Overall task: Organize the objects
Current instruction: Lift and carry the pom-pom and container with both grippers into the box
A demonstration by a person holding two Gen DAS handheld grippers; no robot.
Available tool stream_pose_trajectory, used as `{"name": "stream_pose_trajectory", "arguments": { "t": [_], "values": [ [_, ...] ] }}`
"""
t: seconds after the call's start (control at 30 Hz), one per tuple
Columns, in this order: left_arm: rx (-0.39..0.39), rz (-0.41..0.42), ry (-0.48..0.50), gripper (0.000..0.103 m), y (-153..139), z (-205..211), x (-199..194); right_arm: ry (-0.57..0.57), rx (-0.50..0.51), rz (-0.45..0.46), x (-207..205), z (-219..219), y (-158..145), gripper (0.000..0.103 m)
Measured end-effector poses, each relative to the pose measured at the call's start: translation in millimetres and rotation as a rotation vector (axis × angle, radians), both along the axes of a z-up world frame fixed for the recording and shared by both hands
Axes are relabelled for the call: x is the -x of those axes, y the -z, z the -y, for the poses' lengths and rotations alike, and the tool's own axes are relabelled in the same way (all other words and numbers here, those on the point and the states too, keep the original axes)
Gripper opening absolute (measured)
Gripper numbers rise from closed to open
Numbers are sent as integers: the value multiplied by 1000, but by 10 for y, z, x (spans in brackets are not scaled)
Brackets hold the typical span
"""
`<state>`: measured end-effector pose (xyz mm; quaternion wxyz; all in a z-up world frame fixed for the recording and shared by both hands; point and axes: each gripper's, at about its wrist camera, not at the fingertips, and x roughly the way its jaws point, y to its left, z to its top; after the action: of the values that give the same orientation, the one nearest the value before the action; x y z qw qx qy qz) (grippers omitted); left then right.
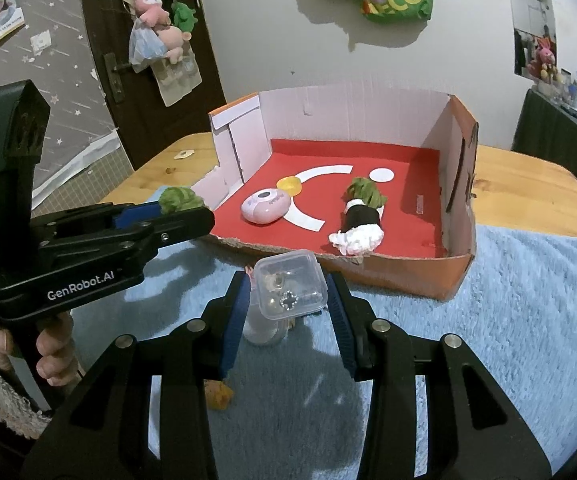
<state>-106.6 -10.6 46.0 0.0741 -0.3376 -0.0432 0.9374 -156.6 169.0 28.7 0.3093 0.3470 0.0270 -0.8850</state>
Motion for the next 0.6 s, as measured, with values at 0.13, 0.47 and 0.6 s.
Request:
{"name": "stream_pose_trajectory", "arguments": {
  "t": [0.13,0.47,0.6],
  "values": [
    [5,-7,2,30,-42,-4,34,-2,1,-7,18,6,-30,38],
    [16,-4,12,30,-65,-41,125,-7,9,-12,91,15,-66,38],
    [19,-5,14,30,-75,-44,154,-6,11,-11,116,13,-75,38]
  ]
}}
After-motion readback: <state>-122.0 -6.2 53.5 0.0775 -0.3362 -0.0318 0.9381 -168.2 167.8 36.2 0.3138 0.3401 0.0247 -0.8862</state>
